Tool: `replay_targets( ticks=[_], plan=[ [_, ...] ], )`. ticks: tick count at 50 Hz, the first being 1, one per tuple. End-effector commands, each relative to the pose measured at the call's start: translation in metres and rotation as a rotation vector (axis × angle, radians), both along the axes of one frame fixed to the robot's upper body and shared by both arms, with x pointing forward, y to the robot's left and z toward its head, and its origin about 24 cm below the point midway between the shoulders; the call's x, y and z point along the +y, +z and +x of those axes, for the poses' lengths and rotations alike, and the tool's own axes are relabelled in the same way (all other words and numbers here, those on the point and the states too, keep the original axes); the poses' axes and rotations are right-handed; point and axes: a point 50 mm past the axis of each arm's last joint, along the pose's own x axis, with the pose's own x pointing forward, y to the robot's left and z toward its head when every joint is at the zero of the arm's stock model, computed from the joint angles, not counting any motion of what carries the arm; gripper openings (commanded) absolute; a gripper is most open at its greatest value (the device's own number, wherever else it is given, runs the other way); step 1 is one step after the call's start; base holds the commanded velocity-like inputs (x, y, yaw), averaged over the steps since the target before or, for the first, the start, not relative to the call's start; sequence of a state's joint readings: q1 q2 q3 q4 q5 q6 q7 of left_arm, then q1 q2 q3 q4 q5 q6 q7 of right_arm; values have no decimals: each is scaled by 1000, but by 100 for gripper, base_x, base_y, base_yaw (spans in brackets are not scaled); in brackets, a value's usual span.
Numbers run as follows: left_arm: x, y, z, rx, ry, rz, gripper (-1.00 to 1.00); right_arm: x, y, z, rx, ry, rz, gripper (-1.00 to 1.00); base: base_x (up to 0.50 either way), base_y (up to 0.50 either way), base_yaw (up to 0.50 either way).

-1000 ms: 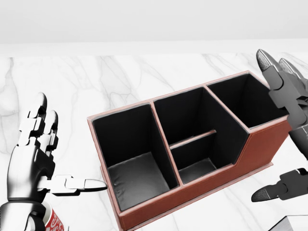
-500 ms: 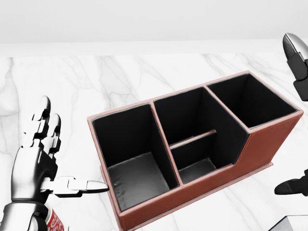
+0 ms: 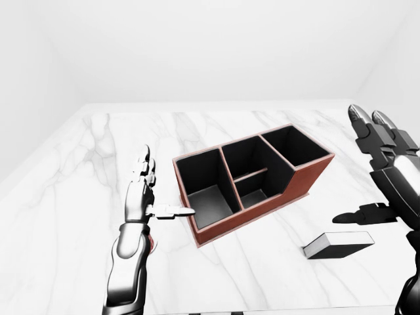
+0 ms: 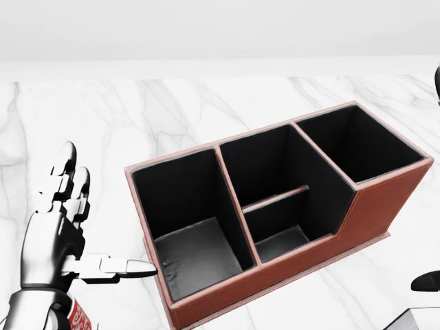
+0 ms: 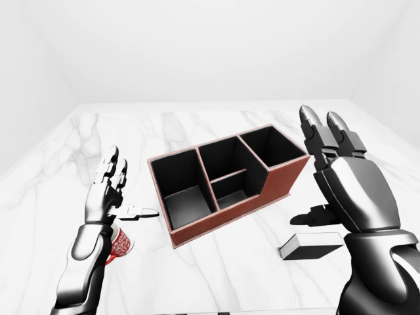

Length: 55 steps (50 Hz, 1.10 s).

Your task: Pick up the book and place it in the back compartment of the caddy.

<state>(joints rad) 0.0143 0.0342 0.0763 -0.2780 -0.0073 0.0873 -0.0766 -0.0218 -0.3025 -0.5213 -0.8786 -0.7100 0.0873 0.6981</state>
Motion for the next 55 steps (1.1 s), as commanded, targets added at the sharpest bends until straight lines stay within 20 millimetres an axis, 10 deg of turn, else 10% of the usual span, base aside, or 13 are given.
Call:
replay_targets(
  ticks=[1, 55],
  plan=[
    [0, -1, 0, 6, -1, 1, 100, -4, -10, -6, 37, -25, 45, 100, 0, 0, 0],
    [0, -3, 0, 13, 1, 3, 100, -38, -74, -14, 293, -166, 291, 100, 0, 0, 0]
  ],
)
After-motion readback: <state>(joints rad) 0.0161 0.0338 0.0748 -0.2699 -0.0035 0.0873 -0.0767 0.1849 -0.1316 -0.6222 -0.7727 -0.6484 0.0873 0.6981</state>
